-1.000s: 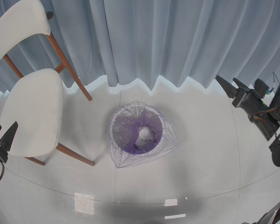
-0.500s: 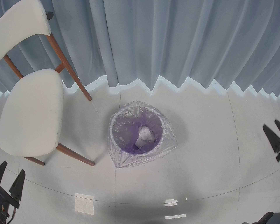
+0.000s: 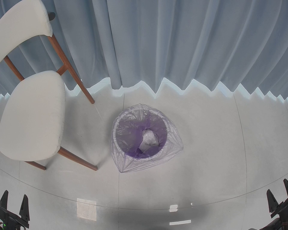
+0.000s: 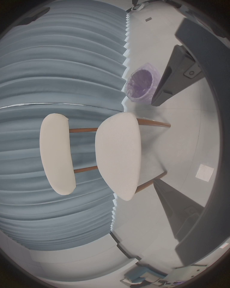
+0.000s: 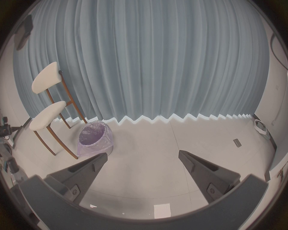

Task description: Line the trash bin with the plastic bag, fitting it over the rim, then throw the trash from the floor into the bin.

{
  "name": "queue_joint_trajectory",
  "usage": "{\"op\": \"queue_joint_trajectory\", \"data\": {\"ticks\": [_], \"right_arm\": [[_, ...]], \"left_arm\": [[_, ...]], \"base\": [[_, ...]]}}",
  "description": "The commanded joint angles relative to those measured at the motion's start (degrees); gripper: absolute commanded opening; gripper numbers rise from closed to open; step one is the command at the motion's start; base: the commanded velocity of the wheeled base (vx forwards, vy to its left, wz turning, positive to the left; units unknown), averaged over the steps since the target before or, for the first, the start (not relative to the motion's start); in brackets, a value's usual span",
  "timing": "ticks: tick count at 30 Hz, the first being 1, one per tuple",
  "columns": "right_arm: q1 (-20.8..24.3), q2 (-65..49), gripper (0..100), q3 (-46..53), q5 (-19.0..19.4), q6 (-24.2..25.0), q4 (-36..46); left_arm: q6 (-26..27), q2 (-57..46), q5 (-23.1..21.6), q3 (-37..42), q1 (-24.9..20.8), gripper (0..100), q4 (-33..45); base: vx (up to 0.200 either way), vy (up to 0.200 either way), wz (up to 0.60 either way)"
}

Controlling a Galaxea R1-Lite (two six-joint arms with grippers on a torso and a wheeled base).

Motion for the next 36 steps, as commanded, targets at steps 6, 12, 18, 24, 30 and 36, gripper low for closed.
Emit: {"op": "queue_joint_trajectory", "data": {"ticks": [6,12,18,24,30,36], "right_arm": [[0.1,-9.5,100,2.4,2.6,-2.1,1.5],[0.2,-8.9,100,2.4,2.6,-2.1,1.5],[0.1,-9.5,100,2.5,0.6,-1.0,1.2],[0.1,-9.5,100,2.5,0.1,-0.7,1.3],[0.0,-9.5,100,2.5,0.1,-0.7,1.3],[0.1,-9.5,100,2.5,0.1,-0.8,1.3]], "left_arm": [[1.1,-4.4,-8.5,2.1,-0.5,100,0.1],[4.2,-4.4,-11.4,2.2,-0.6,100,1.9],[3.6,-4.4,-10.7,2.2,-0.5,100,2.0],[3.8,-4.4,-10.6,2.3,-0.5,100,1.2],[3.9,-4.4,-10.8,2.3,-0.5,100,1.4],[3.9,-4.4,-10.8,2.3,-0.5,100,1.4]], "base": [[0.0,0.0,0.0],[0.0,0.0,0.0],[0.0,0.0,0.0],[0.0,0.0,0.0],[0.0,0.0,0.0],[0.0,0.0,0.0]]}}
